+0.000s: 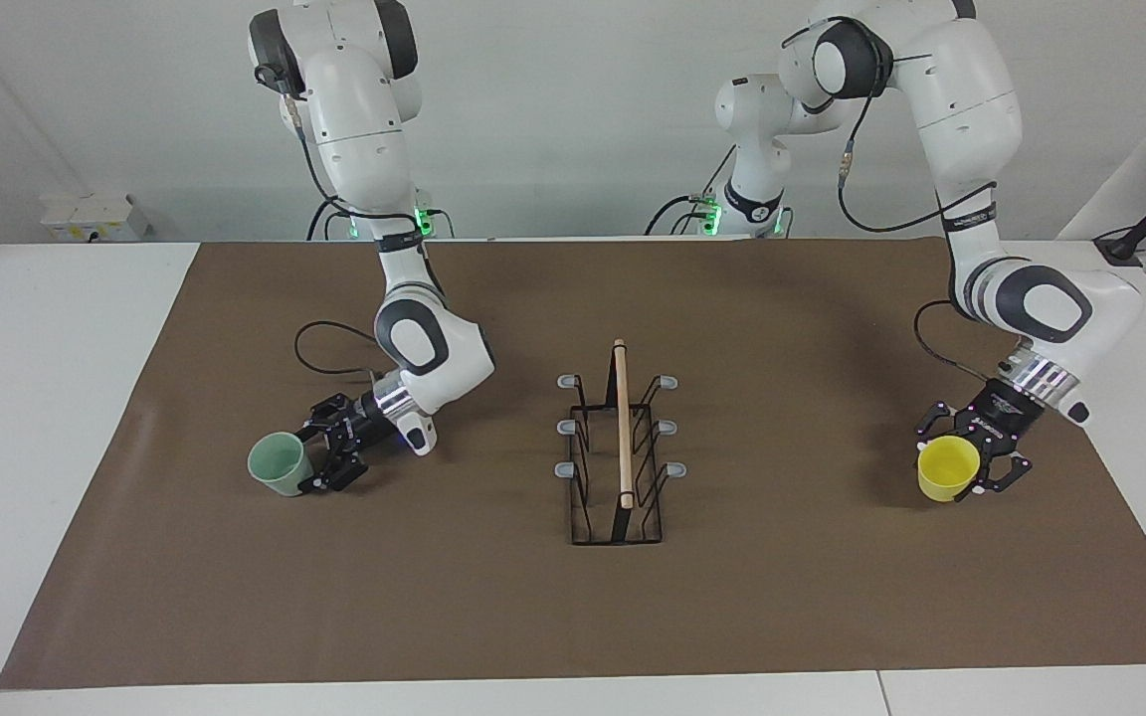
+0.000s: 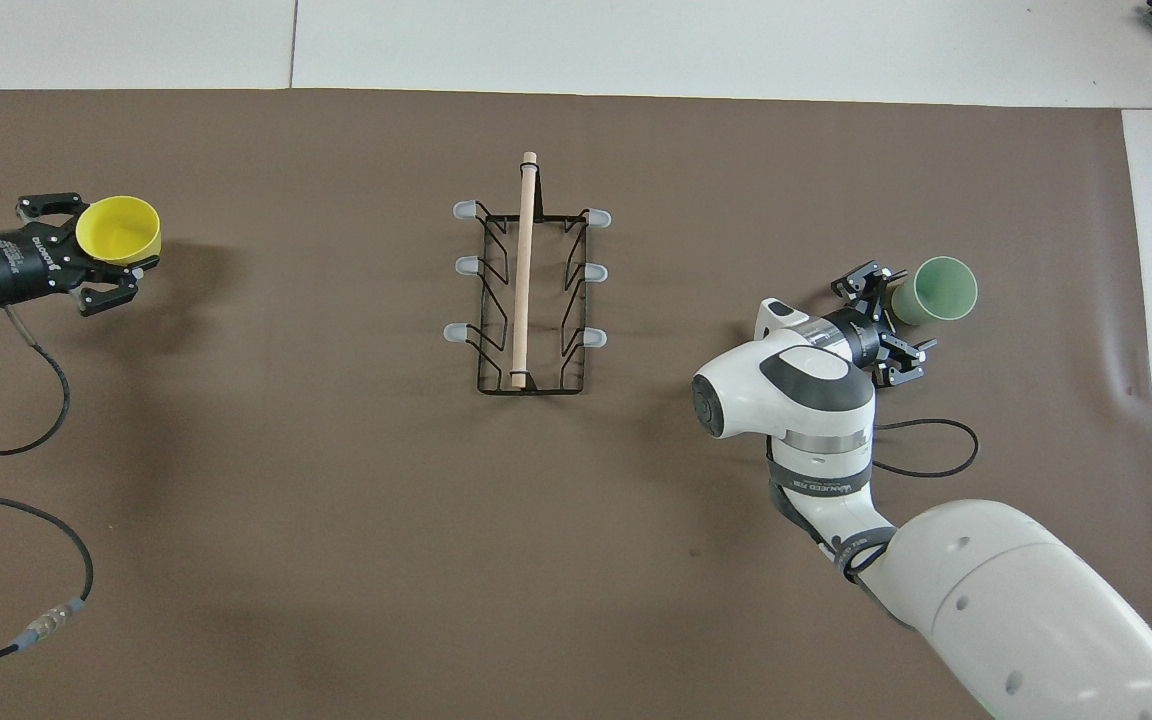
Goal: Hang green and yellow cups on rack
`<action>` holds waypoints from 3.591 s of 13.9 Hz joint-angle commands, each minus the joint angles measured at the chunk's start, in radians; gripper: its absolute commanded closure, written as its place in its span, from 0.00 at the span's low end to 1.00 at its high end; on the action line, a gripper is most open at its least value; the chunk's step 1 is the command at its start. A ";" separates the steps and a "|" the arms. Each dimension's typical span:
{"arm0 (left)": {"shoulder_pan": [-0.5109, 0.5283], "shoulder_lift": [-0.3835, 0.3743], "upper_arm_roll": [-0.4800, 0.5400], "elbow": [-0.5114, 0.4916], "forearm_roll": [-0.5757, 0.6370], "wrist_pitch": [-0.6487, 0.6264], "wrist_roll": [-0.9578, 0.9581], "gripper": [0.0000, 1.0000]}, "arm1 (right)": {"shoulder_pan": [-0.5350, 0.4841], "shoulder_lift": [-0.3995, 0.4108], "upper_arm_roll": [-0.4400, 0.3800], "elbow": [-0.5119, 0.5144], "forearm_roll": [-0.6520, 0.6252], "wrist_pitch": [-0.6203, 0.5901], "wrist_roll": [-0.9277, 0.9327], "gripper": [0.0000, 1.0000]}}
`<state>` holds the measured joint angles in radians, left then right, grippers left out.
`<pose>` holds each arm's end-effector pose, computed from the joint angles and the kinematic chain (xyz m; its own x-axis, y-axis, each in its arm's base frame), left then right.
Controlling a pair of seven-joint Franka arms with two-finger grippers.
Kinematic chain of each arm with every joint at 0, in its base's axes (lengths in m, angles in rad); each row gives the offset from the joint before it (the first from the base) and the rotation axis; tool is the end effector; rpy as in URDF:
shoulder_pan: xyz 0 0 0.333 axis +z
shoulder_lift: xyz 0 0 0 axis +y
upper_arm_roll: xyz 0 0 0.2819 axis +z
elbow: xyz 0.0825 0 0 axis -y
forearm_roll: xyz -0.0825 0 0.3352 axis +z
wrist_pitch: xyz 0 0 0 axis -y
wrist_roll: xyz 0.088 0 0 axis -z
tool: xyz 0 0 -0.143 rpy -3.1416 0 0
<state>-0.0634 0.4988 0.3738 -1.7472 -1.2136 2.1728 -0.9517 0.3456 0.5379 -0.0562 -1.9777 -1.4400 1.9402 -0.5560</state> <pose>0.6194 0.1112 0.2893 -0.1997 0.6962 -0.6895 0.8735 0.4454 0.1966 0.5529 0.0599 0.1968 -0.0315 0.3523 -0.9353 0.9236 0.3680 0.1075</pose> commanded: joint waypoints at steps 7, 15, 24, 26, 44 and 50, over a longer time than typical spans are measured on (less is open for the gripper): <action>-0.041 -0.156 0.001 0.005 0.284 0.009 -0.035 1.00 | -0.056 -0.016 0.006 -0.030 -0.111 0.019 0.064 0.00; -0.038 -0.362 -0.211 -0.043 0.750 0.007 -0.107 1.00 | -0.063 -0.015 0.006 -0.030 -0.112 0.045 0.070 0.00; -0.036 -0.459 -0.541 -0.110 1.323 0.088 -0.460 1.00 | -0.062 -0.021 0.006 -0.021 -0.119 0.046 0.054 0.46; -0.036 -0.471 -0.597 -0.143 1.477 0.117 -0.554 1.00 | -0.063 -0.044 0.007 -0.015 -0.100 0.054 0.019 0.48; -0.052 -0.473 -0.951 -0.379 2.539 0.084 -1.199 1.00 | -0.083 -0.444 0.013 0.089 1.157 0.218 -0.394 0.53; -0.062 -0.390 -1.003 -0.394 2.732 -0.040 -1.344 1.00 | -0.080 -0.495 0.015 0.094 1.511 0.229 -0.397 0.53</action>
<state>-0.1042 0.0844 -0.6253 -2.1332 1.4816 2.1659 -2.2407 0.2710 0.0689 -0.0449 -1.8761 -0.0333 2.1586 -0.9283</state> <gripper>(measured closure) 0.317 0.308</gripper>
